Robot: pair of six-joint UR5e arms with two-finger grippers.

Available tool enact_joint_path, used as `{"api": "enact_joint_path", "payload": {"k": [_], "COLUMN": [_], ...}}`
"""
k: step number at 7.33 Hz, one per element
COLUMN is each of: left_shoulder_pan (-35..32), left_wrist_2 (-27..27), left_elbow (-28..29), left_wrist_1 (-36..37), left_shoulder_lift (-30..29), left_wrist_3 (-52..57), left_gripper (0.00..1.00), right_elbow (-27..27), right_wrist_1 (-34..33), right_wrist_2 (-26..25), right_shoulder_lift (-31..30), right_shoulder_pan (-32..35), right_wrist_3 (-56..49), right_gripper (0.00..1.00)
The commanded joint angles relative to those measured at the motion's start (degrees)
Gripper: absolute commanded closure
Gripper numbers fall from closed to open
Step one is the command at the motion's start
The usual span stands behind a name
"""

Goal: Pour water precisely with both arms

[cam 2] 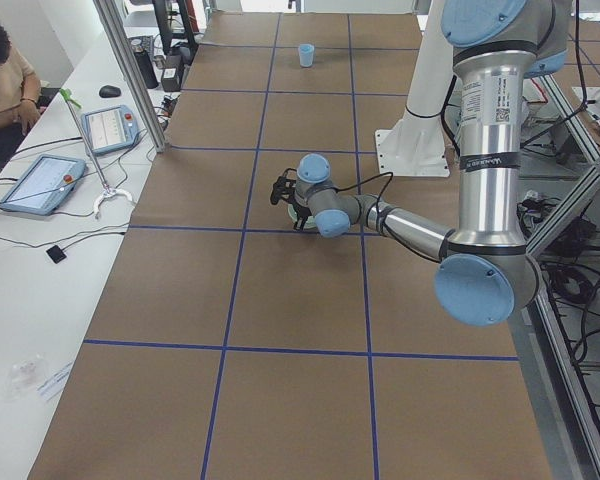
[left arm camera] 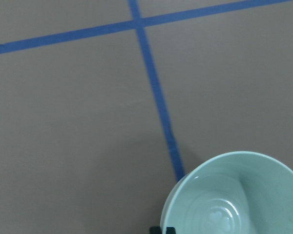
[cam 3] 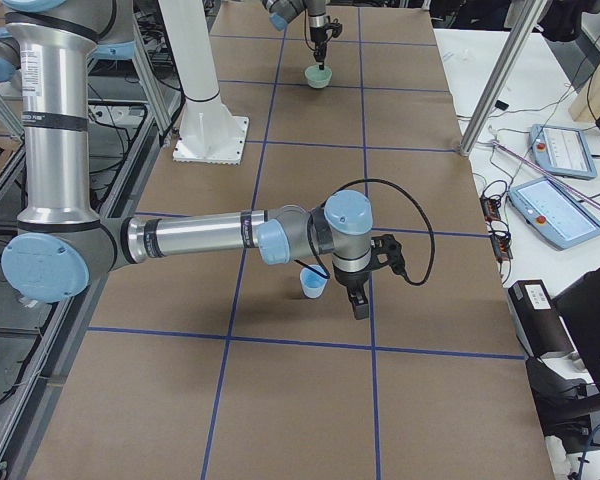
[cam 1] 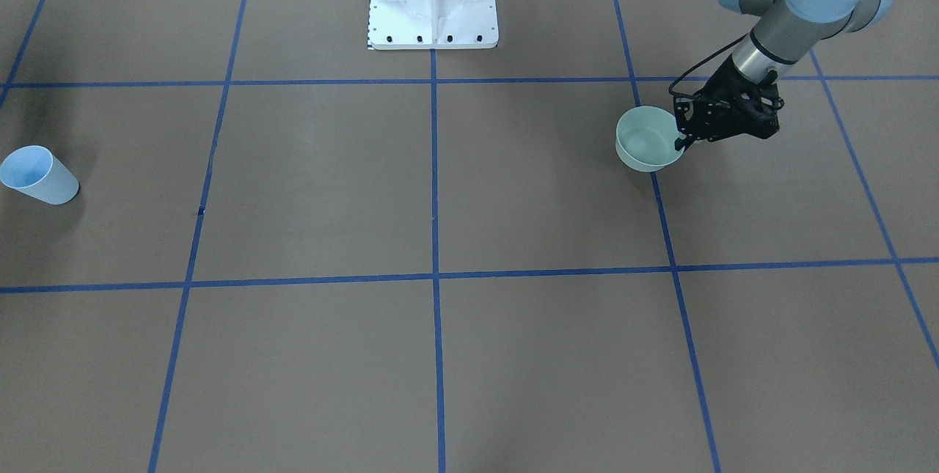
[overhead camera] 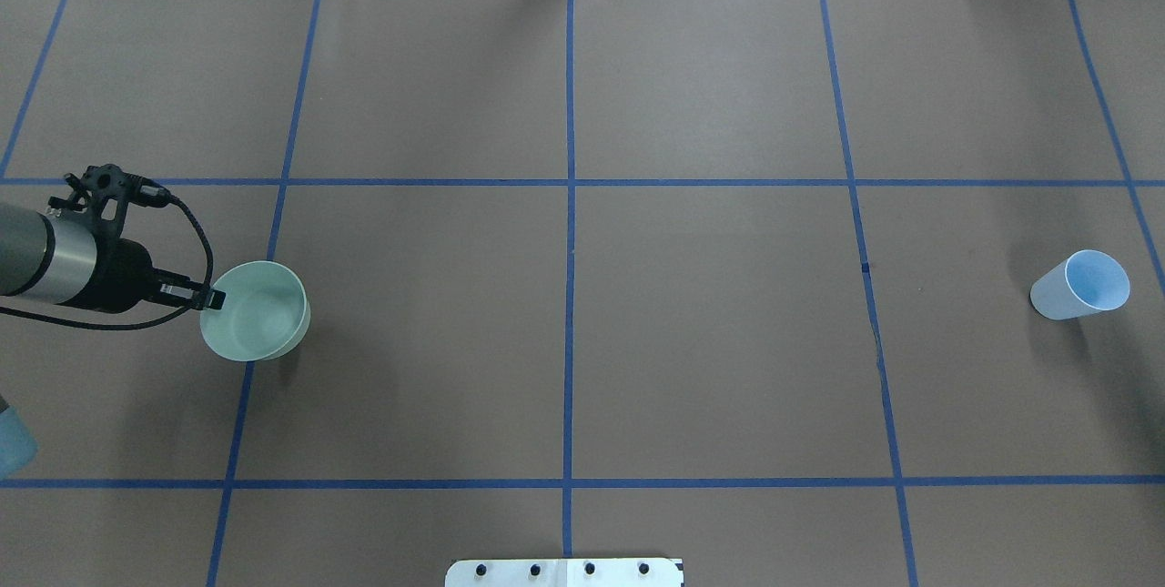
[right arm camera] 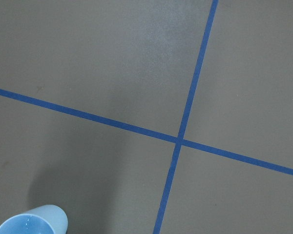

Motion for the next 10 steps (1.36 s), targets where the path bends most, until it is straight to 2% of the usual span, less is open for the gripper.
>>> {"api": "enact_joint_path", "payload": {"k": [1,3,6,7,10], "left_shoulder_pan": [0.25,2.09,9.63,10.53,10.98], "left_wrist_2": [-0.66,-0.31,7.75,7.86,7.95], "left_elbow": [-1.29,2.55,19.22,22.67,25.25], "left_wrist_1": [11.22,19.94,19.54,19.54,19.45], "left_shoulder_lift": [-10.64,-23.73,-41.15,-44.77,-45.07], "left_wrist_3": [-4.28,-7.3,-13.71,-13.99,-13.47], "left_gripper": [1.0,1.0,1.0,1.0,1.0], "right_elbow": [-0.16,-0.42,-0.69,-0.77,-0.78], "right_wrist_1": [0.0,0.0,0.0,0.0,0.0], "right_wrist_2": [0.09,0.09,0.09,0.09,0.09], "right_shoulder_lift": [-0.1,-0.1,-0.1,-0.1,-0.1], "right_shoulder_pan": [0.0,0.0,0.0,0.0,0.0], "right_wrist_3": [0.0,0.0,0.0,0.0,0.0], "right_gripper": [0.0,0.0,0.0,0.0,0.0]}}
